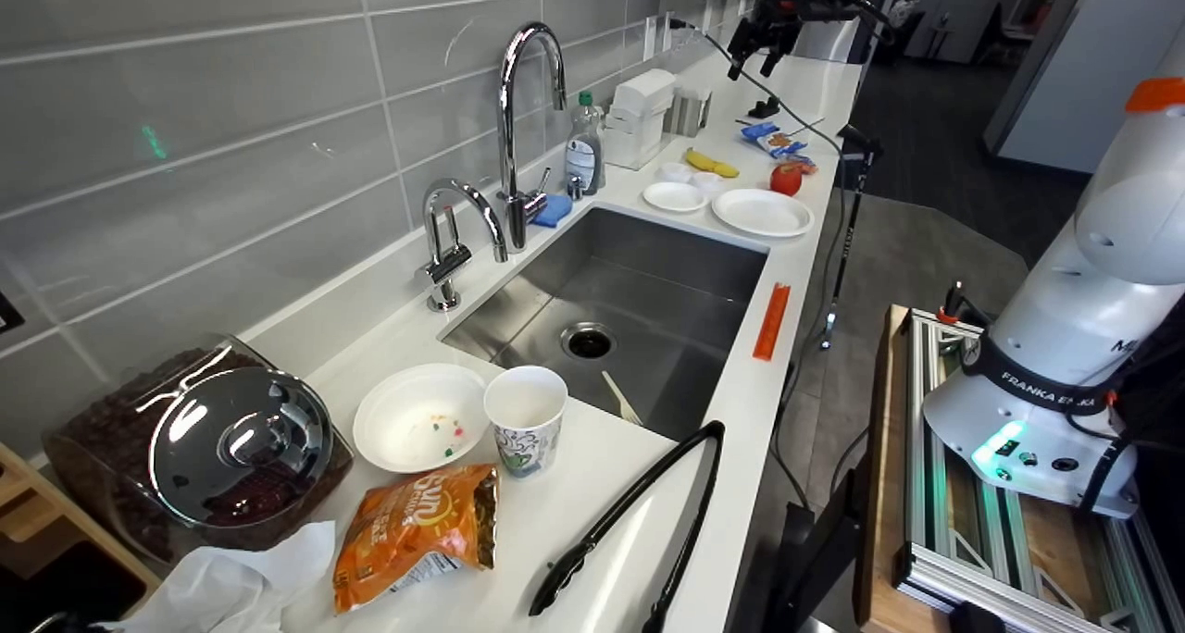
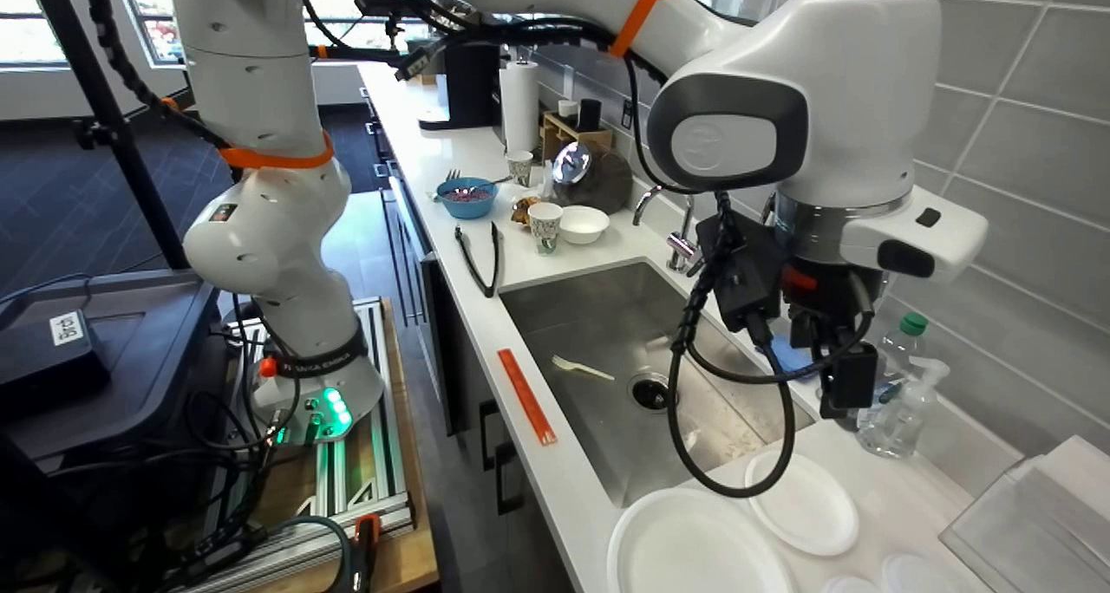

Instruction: Put the fruits on the white plate in front

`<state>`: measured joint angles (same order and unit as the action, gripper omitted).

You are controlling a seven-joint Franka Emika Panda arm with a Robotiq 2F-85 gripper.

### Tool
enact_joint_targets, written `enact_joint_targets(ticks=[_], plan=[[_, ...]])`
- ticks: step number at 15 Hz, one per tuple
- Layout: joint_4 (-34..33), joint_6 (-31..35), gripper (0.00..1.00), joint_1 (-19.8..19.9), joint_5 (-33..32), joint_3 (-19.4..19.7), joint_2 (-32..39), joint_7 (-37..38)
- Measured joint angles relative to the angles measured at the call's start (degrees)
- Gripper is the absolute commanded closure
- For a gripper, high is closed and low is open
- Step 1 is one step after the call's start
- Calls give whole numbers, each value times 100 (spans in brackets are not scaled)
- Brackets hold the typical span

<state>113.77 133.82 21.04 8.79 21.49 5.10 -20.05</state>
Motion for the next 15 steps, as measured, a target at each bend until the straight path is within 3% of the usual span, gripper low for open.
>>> enact_joint_targets(ticks=[4, 7, 10, 15], plan=[[1, 27, 0, 0, -17, -15, -17, 20], [-14, 516, 0, 13, -29, -14, 106, 304], [-227, 936, 0, 98, 36, -39, 502, 324], [-968, 996, 0, 489, 365, -408, 1383, -279]])
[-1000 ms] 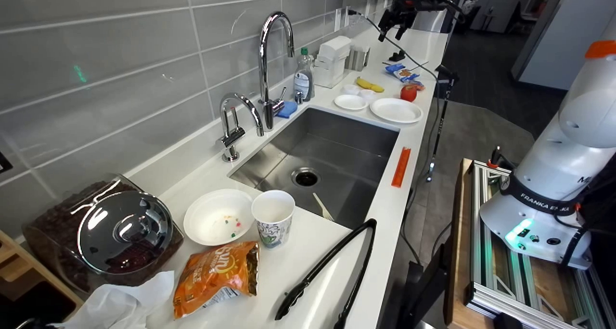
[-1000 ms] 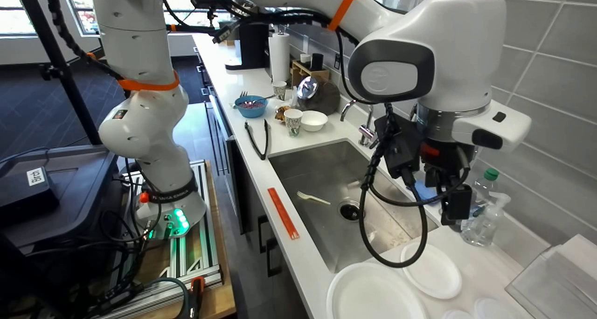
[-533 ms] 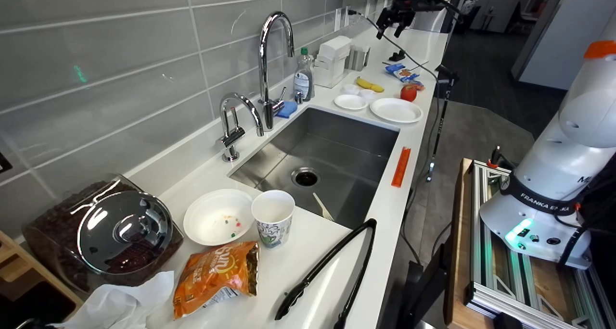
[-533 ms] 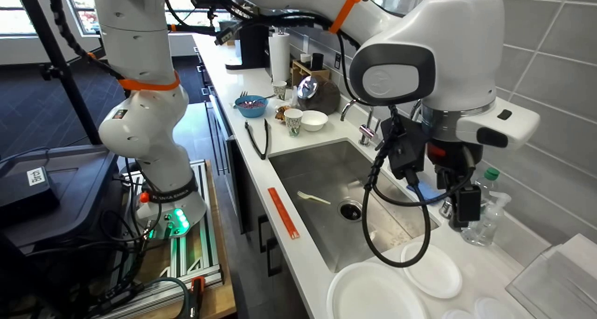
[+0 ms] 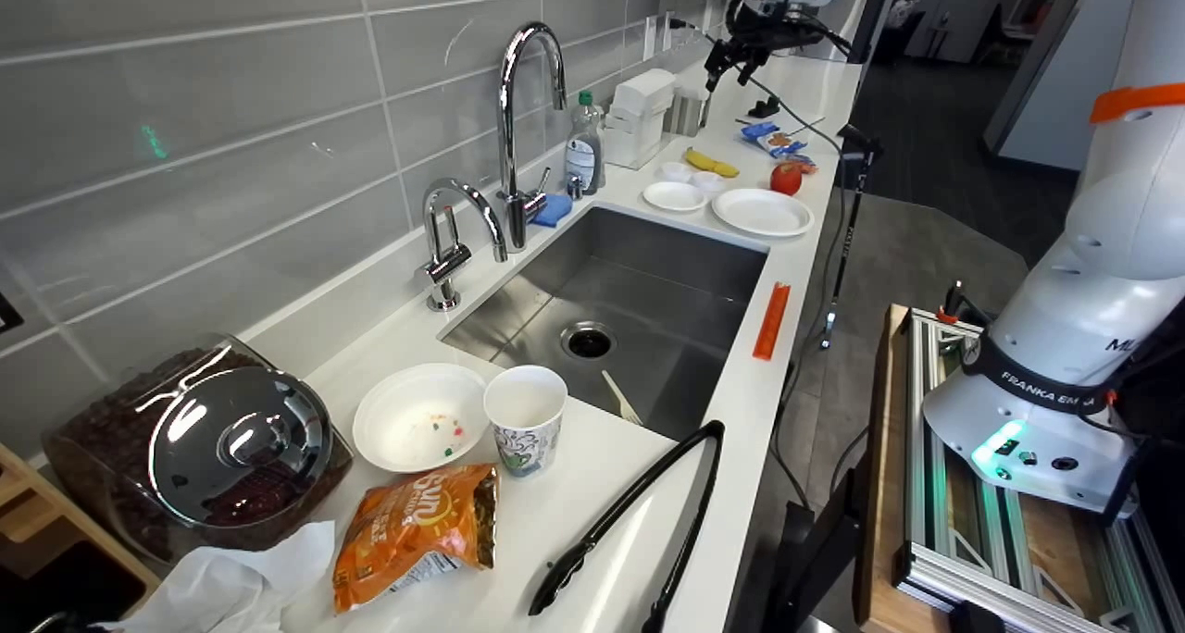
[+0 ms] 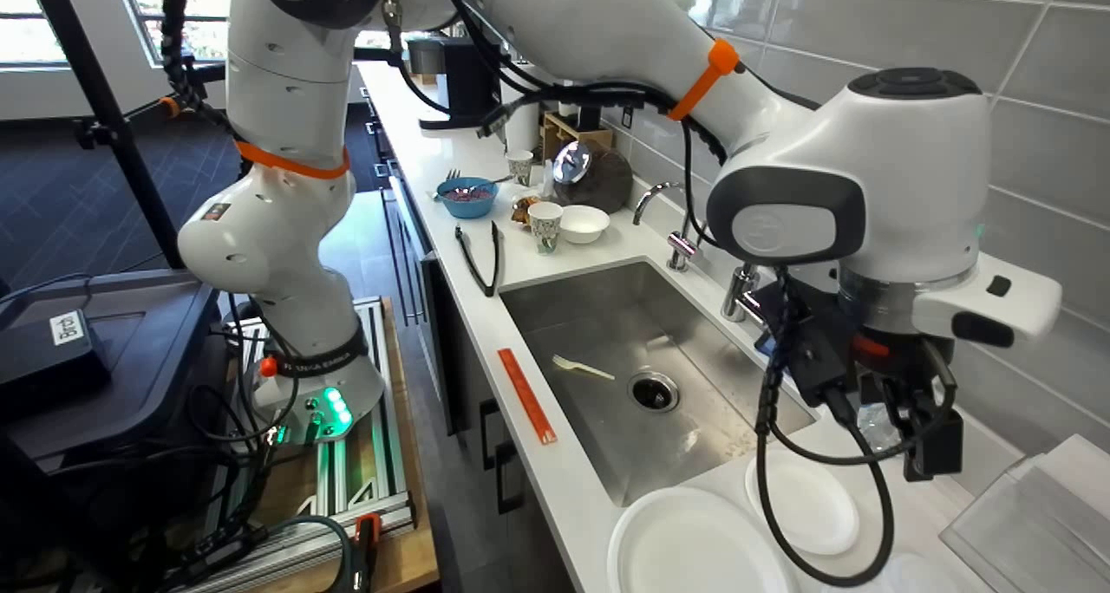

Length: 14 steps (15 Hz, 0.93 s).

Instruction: Put the fruits on the white plate in front

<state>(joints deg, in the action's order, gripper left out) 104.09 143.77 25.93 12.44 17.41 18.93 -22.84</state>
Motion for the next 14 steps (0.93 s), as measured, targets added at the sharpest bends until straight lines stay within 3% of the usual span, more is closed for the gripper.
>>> enact_joint_targets(ticks=[7, 14], plan=[[-1453, -577, 0, 840, 116, -459, 1219, -563], [-1745, -628, 0, 934, 116, -516, 1441, -563]])
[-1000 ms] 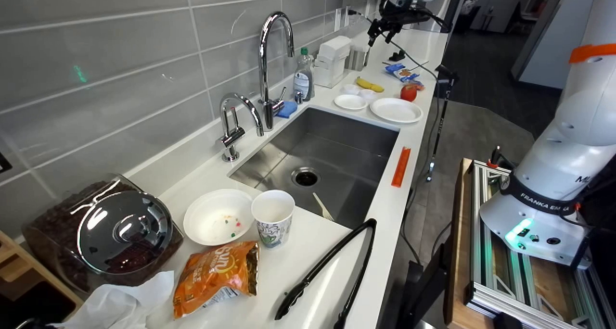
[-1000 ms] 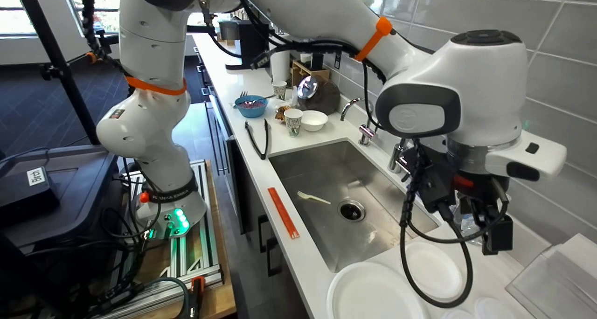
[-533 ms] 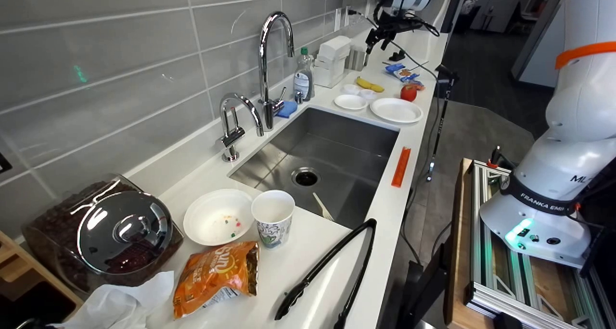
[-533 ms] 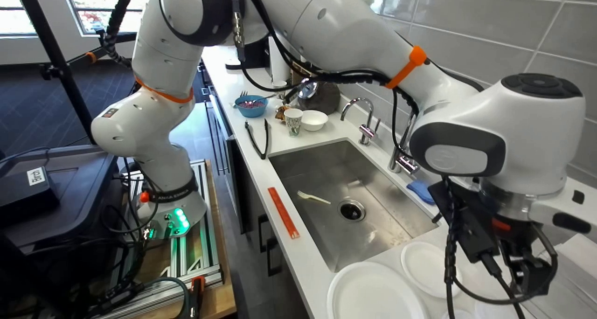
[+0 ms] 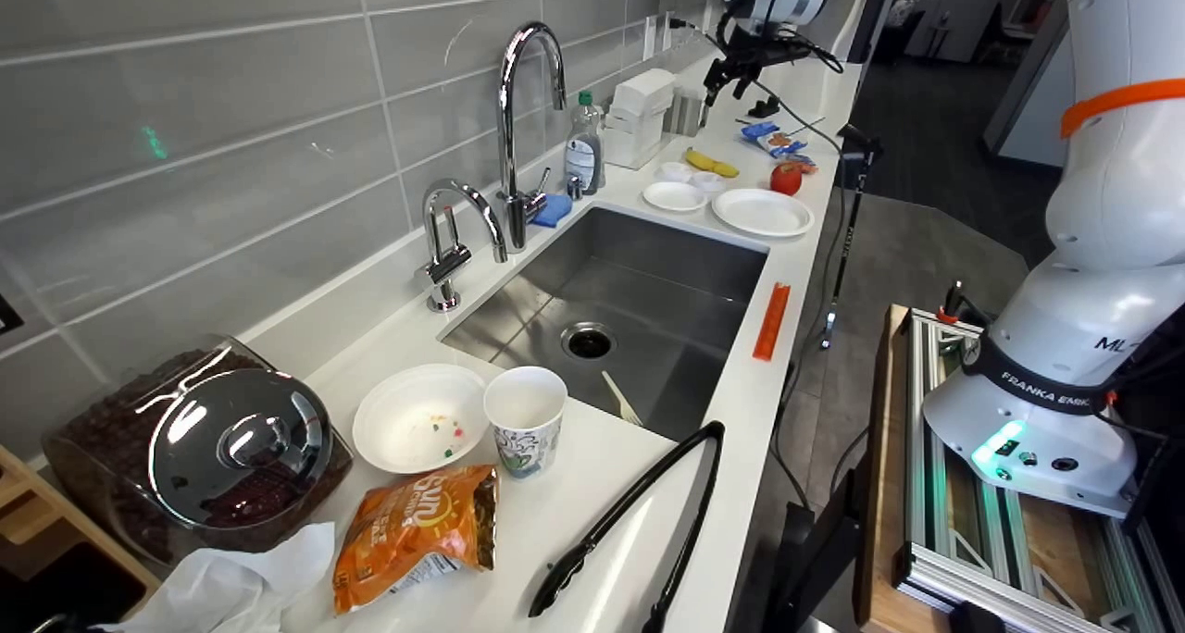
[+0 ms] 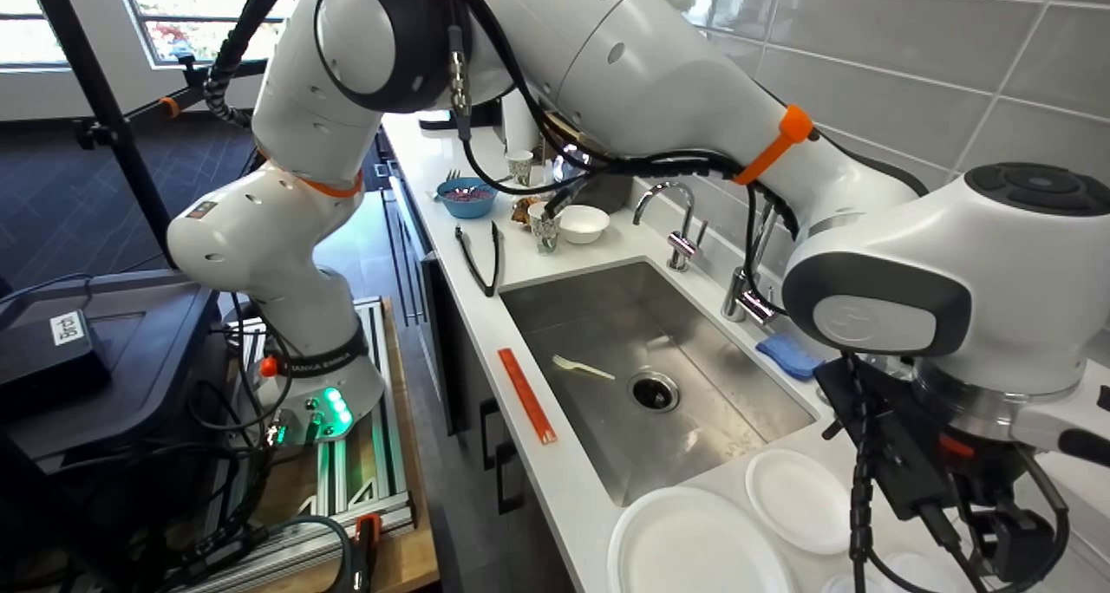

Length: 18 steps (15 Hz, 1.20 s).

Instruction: Put the fruits on the white plate in front

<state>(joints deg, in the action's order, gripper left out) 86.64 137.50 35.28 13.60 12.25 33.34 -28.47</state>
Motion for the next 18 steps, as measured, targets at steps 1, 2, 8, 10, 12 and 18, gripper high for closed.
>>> enact_joint_targets(ticks=[1, 2, 8, 10, 12, 18], plan=[[-3, 1, 0, 9, -21, -14, -1, 8], [-3, 2, 0, 23, -33, -36, 0, 9], [-324, 51, 0, 210, -114, -227, 416, -127], [-549, 72, 0, 310, -182, -293, 664, -220], [-809, 78, 0, 414, -257, -353, 922, -276], [-1582, 78, 0, 698, -519, -508, 1673, -318]])
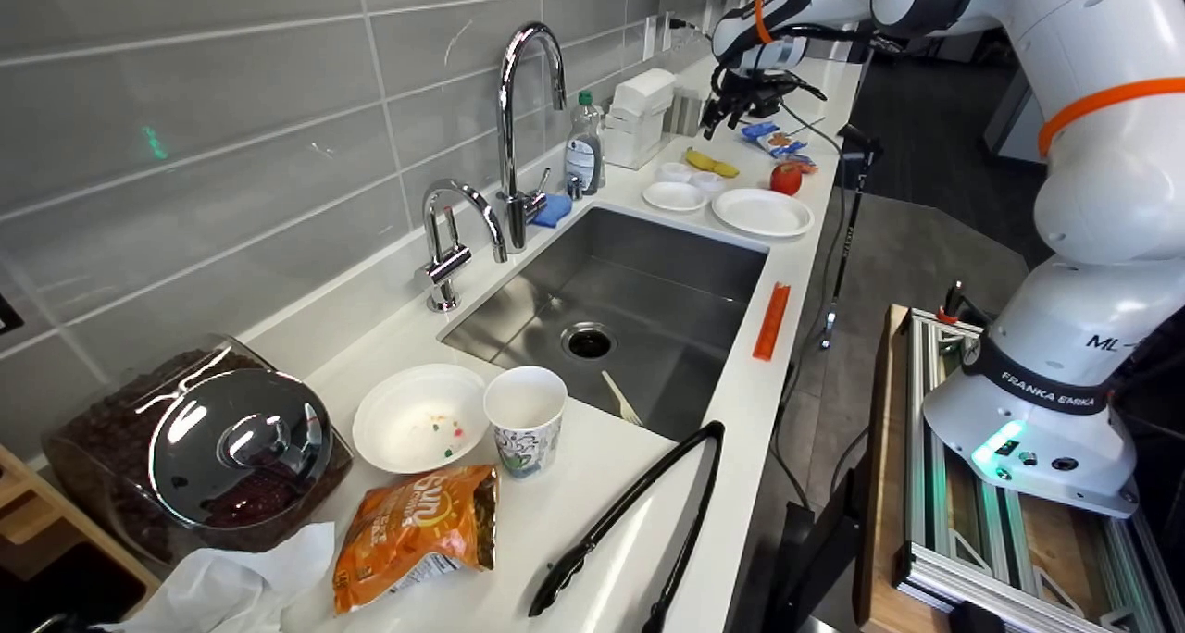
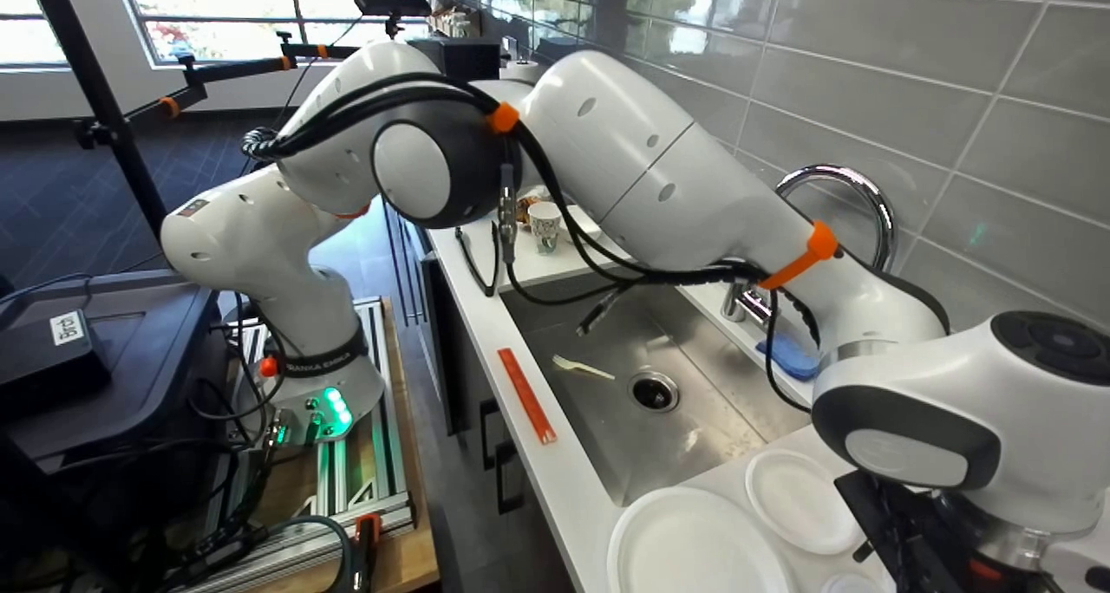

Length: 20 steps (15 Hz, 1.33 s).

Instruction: Put the fruits on the white plate in front

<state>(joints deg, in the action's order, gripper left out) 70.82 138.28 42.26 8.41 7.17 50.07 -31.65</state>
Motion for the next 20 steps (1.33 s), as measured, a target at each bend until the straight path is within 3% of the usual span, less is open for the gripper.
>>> enact_joint_targets(ticks=[13, 20], plan=[[-841, -22, 0, 192, -191, -158, 985, 0], [-1103, -22, 16, 192, -186, -163, 1217, 0]])
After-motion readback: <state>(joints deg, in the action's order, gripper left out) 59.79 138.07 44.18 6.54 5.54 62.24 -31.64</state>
